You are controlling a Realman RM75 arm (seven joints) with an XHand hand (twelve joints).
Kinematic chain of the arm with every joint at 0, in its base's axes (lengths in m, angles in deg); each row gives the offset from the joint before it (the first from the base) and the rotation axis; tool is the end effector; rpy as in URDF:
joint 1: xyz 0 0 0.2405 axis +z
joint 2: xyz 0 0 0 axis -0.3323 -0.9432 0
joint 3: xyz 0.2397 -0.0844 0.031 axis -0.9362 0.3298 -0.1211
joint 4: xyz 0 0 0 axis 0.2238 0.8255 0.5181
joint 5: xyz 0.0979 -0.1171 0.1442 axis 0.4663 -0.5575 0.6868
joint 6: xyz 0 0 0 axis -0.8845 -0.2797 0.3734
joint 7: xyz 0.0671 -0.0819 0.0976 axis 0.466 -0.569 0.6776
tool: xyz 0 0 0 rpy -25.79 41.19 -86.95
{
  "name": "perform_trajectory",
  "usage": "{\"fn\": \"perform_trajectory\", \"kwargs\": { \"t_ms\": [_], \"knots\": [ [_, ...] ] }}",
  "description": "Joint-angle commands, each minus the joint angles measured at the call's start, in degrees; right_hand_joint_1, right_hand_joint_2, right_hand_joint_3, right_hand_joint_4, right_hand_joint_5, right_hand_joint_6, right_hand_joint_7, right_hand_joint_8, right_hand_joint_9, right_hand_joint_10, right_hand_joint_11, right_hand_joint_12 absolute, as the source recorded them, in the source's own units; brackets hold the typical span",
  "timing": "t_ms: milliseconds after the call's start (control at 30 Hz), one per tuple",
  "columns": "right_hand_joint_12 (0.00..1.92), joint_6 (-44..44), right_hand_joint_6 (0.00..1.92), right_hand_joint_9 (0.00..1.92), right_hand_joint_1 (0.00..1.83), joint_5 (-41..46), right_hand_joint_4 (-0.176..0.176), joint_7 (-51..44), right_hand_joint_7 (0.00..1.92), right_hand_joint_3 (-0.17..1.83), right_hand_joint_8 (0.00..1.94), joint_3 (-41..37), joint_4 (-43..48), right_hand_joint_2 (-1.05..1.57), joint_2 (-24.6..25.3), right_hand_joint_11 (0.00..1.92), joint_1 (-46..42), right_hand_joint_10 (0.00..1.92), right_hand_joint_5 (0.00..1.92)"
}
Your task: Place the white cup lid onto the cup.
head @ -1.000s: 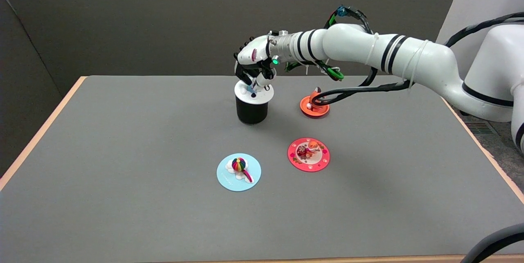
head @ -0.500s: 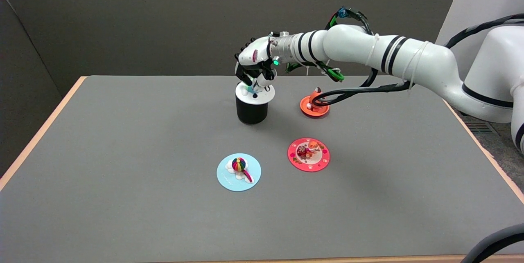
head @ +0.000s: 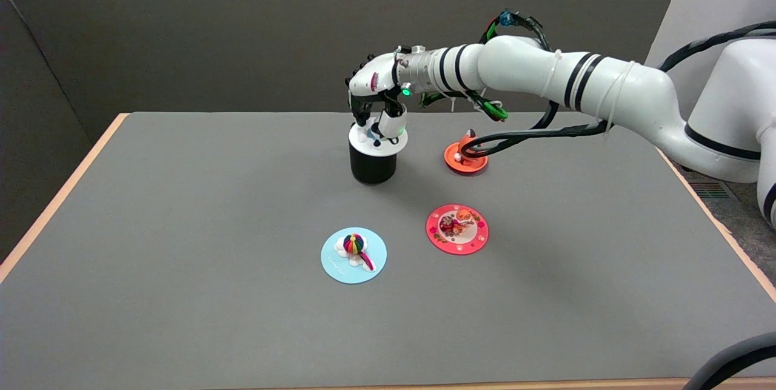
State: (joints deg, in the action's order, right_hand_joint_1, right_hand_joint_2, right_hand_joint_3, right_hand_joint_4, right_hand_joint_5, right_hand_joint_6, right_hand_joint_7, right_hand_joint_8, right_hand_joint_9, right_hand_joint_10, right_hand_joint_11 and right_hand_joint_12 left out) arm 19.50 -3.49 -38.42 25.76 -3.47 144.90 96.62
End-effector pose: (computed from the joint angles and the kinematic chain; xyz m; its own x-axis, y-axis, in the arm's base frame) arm -0.1397 -0.5309 0.2289 0.8766 -0.2587 -0.4058 0.2206 -0.5333 0.8166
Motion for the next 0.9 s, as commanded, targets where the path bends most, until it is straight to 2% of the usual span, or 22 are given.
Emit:
{"fn": "perform_trajectory", "kwargs": {
  "t_ms": [33,133,200,567,733,900],
  "knots": [
    [0.99,-0.8,0.29,0.66,0.97,0.1,-0.094,-0.8,0.74,0.96,0.21,-1.3,-1.7,0.70,-0.1,0.28,-0.2,0.20,0.78],
    [0.90,-1.3,0.29,0.64,0.91,-0.3,-0.080,-0.8,0.70,1.03,0.19,-1.9,-2.2,0.65,-0.2,0.30,-0.3,0.21,0.76],
    [0.93,-2.1,0.27,0.64,0.94,-0.4,-0.091,-0.8,0.69,1.00,0.19,-2.4,-2.5,0.62,-0.2,0.29,-0.3,0.20,0.76],
    [0.90,-5.0,0.26,0.63,0.91,-4.0,-0.089,-0.6,0.66,1.00,0.18,-6.2,-5.9,0.56,-1.4,0.30,-0.4,0.21,0.75],
    [0.89,-6.9,0.26,0.64,0.90,-7.4,-0.088,0.3,0.66,1.00,0.18,-8.7,-10.0,0.56,-5.1,0.31,-1.9,0.21,0.75],
    [0.93,-8.5,0.27,0.69,0.89,-12.5,-0.081,2.5,0.70,0.98,0.19,-17.8,-19.5,0.56,-12.9,0.33,-9.1,0.21,0.76]
  ]
}}
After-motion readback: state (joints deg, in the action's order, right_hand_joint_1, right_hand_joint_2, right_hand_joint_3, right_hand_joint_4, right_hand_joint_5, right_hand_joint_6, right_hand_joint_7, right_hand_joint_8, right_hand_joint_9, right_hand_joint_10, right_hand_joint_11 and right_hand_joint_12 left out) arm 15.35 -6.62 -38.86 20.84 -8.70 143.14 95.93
